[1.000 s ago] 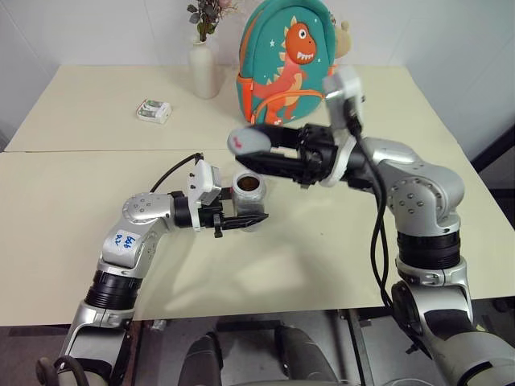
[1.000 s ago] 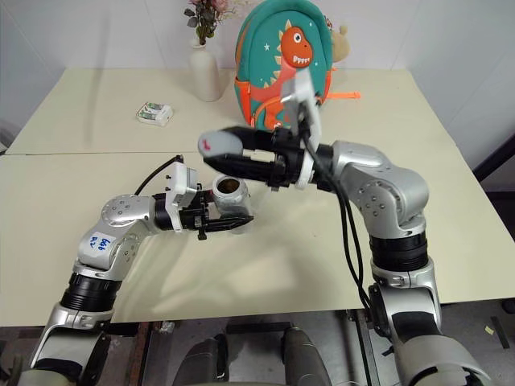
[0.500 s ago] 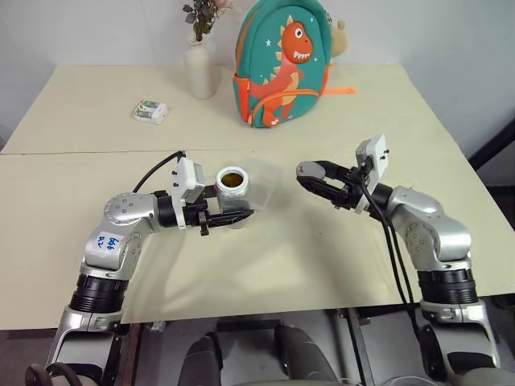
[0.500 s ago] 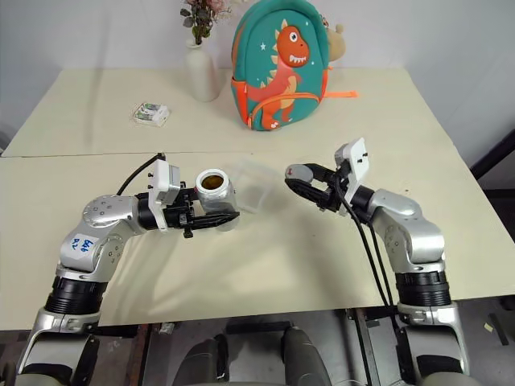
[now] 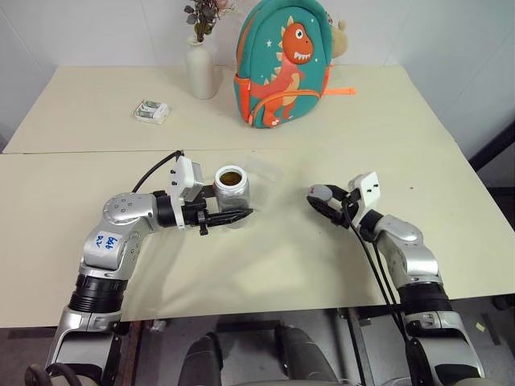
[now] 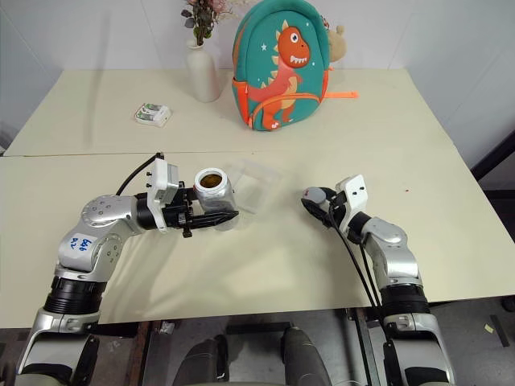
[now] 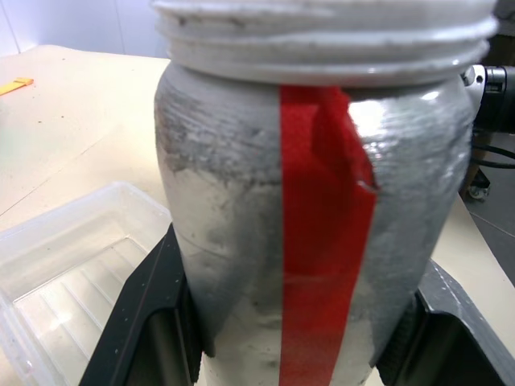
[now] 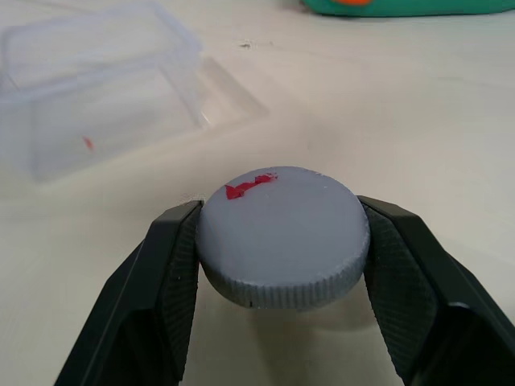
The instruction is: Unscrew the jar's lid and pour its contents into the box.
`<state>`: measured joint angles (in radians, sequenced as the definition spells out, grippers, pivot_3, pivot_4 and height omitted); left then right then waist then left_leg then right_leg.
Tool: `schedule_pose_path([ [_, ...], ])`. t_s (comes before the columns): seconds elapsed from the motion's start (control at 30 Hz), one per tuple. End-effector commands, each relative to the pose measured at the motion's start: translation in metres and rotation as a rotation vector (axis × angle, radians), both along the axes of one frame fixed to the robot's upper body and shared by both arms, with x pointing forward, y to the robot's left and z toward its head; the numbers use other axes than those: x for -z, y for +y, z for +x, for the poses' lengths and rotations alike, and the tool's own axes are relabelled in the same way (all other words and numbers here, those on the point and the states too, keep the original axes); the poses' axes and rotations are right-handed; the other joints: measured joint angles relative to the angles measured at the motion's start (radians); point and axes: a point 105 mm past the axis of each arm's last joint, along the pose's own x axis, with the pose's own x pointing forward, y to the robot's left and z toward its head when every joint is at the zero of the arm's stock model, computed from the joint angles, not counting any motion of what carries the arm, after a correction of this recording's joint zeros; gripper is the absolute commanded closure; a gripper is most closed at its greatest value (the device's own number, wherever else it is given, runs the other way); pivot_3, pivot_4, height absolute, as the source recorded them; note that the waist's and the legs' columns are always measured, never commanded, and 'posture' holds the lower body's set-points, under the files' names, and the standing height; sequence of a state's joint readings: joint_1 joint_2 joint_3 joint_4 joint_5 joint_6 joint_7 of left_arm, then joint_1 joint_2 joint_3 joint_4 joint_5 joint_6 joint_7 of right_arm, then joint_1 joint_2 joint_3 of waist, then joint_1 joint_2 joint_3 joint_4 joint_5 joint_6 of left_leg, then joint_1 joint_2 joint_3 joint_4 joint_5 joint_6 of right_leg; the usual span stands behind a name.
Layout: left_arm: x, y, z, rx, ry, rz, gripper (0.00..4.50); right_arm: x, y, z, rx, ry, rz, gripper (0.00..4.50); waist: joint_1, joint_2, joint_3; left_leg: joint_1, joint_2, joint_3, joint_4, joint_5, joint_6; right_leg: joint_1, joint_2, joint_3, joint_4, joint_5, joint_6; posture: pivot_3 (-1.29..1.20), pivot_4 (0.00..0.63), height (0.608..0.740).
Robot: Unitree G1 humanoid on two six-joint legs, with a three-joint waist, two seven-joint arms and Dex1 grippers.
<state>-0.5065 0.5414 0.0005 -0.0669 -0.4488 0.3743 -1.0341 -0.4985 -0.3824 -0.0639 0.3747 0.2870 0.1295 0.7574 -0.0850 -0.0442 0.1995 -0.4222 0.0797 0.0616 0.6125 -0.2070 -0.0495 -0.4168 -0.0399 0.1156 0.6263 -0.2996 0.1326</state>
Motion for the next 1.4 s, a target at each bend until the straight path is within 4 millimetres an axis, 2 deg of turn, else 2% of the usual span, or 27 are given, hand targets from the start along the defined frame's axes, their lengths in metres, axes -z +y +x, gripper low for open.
schedule_pose_path([
  [0.03, -0.016, -0.001, -0.004, 0.014, -0.058, -0.031, 2.36, -0.009, -0.004, 0.000, -0.017, -0.031, -0.022, 1.02, 0.001, 0.000, 0.000, 0.000, 0.000, 0.000, 0.000, 0.000, 0.000, 0.000, 0.000, 0.000, 0.000, 0.000, 0.000, 0.00, 0.150, 0.740],
  [0.13, -0.016, -0.001, -0.004, 0.012, -0.059, -0.032, 2.36, -0.012, -0.005, -0.001, -0.028, -0.036, -0.032, 0.02, 0.001, 0.000, 0.000, 0.000, 0.000, 0.000, 0.000, 0.000, 0.000, 0.000, 0.000, 0.000, 0.000, 0.000, 0.000, 0.00, 0.150, 0.740],
  [0.23, -0.017, -0.001, -0.004, 0.012, -0.059, -0.032, 2.36, -0.024, -0.008, -0.003, -0.046, -0.066, -0.037, 0.02, 0.001, 0.000, 0.000, 0.000, 0.000, 0.000, 0.000, 0.000, 0.000, 0.000, 0.000, 0.000, 0.000, 0.000, 0.000, 0.00, 0.150, 0.740],
  [0.37, -0.018, 0.002, -0.004, 0.009, -0.057, -0.031, 2.36, -0.053, -0.004, -0.012, -0.125, -0.132, -0.037, 0.02, 0.001, 0.000, 0.000, 0.000, 0.000, 0.000, 0.000, 0.000, 0.000, 0.000, 0.000, 0.000, 0.000, 0.000, 0.000, 0.00, 0.150, 0.740],
  [0.47, -0.025, 0.010, -0.001, -0.014, -0.072, -0.043, 2.36, -0.089, 0.009, -0.033, -0.298, -0.191, -0.051, 0.02, 0.000, 0.001, 0.000, 0.000, 0.000, 0.000, 0.000, 0.000, 0.000, 0.000, 0.000, 0.000, 0.001, 0.000, 0.000, 0.00, 0.150, 0.740],
  [0.53, -0.028, 0.015, 0.000, -0.023, -0.079, -0.040, 2.36, -0.104, 0.017, -0.046, -0.397, -0.210, -0.092, 0.02, 0.001, 0.001, 0.001, 0.000, 0.000, 0.000, 0.000, 0.000, 0.000, 0.000, 0.000, 0.000, 0.001, 0.000, 0.000, 0.00, 0.150, 0.740],
  [0.73, -0.032, 0.032, 0.010, -0.082, -0.088, 0.012, 2.36, -0.134, 0.034, -0.065, -0.590, -0.235, -0.204, 0.02, 0.002, 0.001, 0.001, 0.001, 0.000, 0.000, 0.001, 0.000, 0.000, 0.000, 0.000, 0.000, 0.001, 0.000, 0.000, 0.00, 0.150, 0.740],
  [0.9, -0.035, 0.044, 0.027, -0.202, -0.128, 0.108, 2.36, -0.155, 0.040, -0.067, -0.611, -0.263, -0.178, 0.02, 0.003, 0.001, 0.001, 0.000, 0.000, 0.000, 0.000, 0.000, -0.001, 0.000, 0.000, 0.000, 0.000, 0.000, -0.001, 0.00, 0.150, 0.740],
  [1.0, -0.043, 0.046, 0.039, -0.277, -0.159, 0.110, 2.36, -0.154, 0.041, -0.064, -0.593, -0.262, -0.167, 0.02, 0.005, 0.001, 0.001, 0.000, 0.000, 0.000, 0.000, 0.000, -0.001, 0.000, 0.000, 0.000, 0.000, 0.000, -0.001, 0.00, 0.150, 0.740],
  [1.13, -0.054, 0.035, 0.051, -0.346, -0.230, 0.142, 2.36, -0.142, 0.044, -0.063, -0.578, -0.235, -0.158, 0.02, 0.009, 0.001, 0.001, -0.001, 0.000, 0.000, 0.000, 0.000, -0.001, 0.000, 0.000, -0.001, -0.001, 0.000, -0.001, 0.00, 0.150, 0.740],
  [1.2, -0.059, 0.033, 0.065, -0.429, -0.363, 0.254, 2.36, -0.139, 0.044, -0.063, -0.567, -0.226, -0.146, 0.02, 0.014, 0.001, 0.001, -0.001, 0.000, 0.000, 0.000, 0.000, -0.001, 0.000, 0.000, -0.001, 0.000, 0.000, -0.001, 0.00, 0.150, 0.740],
  [1.27, -0.066, 0.030, 0.079, -0.493, -0.568, 0.407, 2.36, -0.138, 0.043, -0.063, -0.553, -0.221, -0.135, 0.02, 0.023, 0.001, 0.001, -0.001, 0.000, 0.000, 0.000, 0.000, -0.001, -0.001, 0.000, -0.001, 0.000, 0.000, 0.000, 0.00, 0.150, 0.740],
  [1.37, -0.073, 0.025, 0.096, -0.564, -0.761, 0.506, 2.36, -0.136, 0.041, -0.063, -0.530, -0.217, -0.119, 0.02, 0.027, 0.001, 0.001, 0.000, 0.000, 0.000, 0.001, 0.000, -0.001, -0.001, 0.000, 0.000, 0.000, 0.000, 0.000, 0.00, 0.150, 0.740],
  [1.4, -0.079, 0.020, 0.100, -0.588, -0.888, 0.556, 2.36, -0.136, 0.040, -0.062, -0.520, -0.216, -0.109, 0.02, 0.028, 0.001, 0.001, -0.001, 0.000, 0.001, 0.001, 0.000, -0.001, -0.001, 0.000, 0.000, 0.000, 0.000, 0.000, 0.00, 0.150, 0.740],
])
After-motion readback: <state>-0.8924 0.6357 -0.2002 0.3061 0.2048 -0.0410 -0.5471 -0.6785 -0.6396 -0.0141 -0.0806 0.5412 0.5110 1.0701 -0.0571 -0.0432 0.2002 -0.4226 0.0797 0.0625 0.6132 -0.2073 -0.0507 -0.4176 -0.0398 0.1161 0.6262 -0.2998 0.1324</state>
